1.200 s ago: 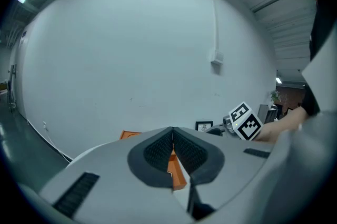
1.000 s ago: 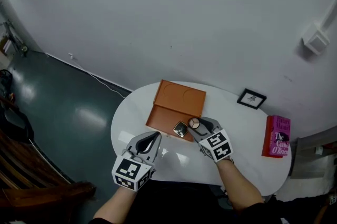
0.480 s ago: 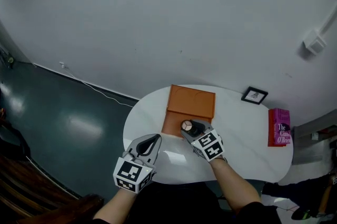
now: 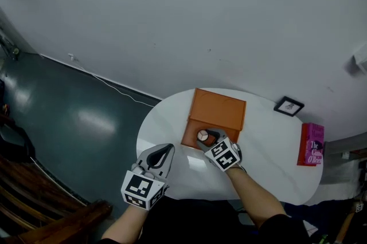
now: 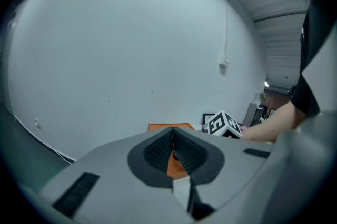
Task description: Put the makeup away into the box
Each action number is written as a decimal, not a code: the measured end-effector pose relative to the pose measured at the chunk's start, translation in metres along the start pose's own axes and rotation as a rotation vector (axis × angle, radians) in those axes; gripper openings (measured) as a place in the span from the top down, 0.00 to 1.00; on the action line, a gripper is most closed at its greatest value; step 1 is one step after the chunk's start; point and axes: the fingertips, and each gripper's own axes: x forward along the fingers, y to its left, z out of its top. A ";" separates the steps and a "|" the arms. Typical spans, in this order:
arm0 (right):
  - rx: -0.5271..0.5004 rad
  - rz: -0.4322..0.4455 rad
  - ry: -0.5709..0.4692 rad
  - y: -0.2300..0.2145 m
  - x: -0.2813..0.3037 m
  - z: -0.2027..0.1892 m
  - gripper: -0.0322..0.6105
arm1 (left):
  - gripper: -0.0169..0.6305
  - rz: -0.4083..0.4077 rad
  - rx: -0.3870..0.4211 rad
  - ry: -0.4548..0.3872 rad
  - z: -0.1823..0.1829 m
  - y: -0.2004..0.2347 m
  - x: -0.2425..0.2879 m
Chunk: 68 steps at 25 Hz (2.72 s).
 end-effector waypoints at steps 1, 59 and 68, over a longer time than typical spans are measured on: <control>-0.014 0.010 0.011 0.000 0.005 -0.002 0.59 | 0.95 0.007 -0.006 0.003 -0.001 0.002 0.002; 0.075 -0.234 -0.512 -0.056 -0.348 -0.064 0.85 | 0.95 -0.092 0.090 -0.148 0.075 -0.210 0.045; 0.080 -0.182 -0.674 -0.084 -0.448 -0.104 0.89 | 0.95 -0.074 0.177 -0.196 0.100 -0.312 0.078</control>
